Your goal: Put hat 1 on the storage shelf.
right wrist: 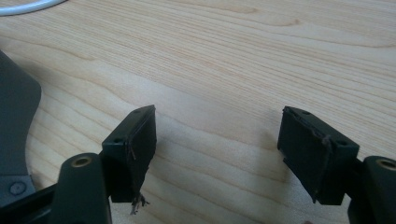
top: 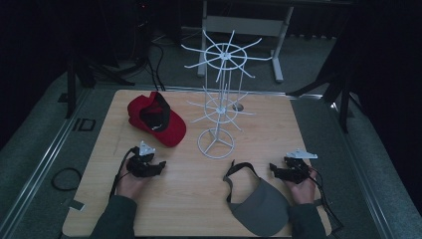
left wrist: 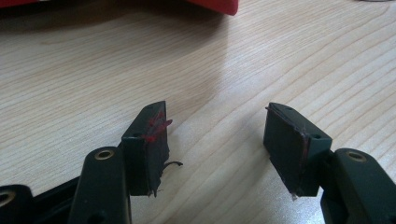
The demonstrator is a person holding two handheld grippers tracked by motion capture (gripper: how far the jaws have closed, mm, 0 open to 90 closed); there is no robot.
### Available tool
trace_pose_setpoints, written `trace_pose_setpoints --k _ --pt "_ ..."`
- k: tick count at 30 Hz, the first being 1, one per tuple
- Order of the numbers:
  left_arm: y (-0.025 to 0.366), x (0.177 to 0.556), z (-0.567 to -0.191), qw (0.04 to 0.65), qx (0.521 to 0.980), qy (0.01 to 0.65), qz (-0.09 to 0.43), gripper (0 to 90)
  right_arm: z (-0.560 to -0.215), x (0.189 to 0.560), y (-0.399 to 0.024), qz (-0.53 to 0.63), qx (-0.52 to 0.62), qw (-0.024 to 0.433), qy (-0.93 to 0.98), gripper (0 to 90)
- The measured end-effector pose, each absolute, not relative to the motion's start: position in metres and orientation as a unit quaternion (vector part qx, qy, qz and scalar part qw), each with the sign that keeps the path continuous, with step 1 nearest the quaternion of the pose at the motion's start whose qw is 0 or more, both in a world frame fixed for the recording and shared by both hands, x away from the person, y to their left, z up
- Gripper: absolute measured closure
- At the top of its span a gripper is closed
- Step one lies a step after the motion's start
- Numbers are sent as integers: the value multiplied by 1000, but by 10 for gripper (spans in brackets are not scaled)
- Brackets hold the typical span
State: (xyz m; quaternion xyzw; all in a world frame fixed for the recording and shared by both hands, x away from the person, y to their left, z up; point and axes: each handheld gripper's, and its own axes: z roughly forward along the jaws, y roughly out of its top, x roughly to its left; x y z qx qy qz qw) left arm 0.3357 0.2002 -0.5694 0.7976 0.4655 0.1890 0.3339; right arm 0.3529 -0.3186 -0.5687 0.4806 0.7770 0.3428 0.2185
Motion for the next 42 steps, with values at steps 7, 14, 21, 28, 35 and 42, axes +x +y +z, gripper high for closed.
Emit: trace_pose_setpoints --k 7,14,21,28,35,42 --pt "203 336 -570 342 798 460 184 406 -569 353 -319 343 480 219 777 278" --pt "207 340 -566 341 795 475 161 436 -569 353 -319 343 481 219 777 279" --pt "212 342 -561 333 791 496 134 504 -569 353 -318 342 482 219 776 278" --pt "210 348 -552 339 777 515 129 484 -569 352 -318 342 483 219 776 279" --pt "210 356 -543 355 760 530 126 432 -569 352 -318 342 484 219 775 278" --pt "204 364 -536 370 750 536 118 410 -569 352 -318 342 484 219 775 279"
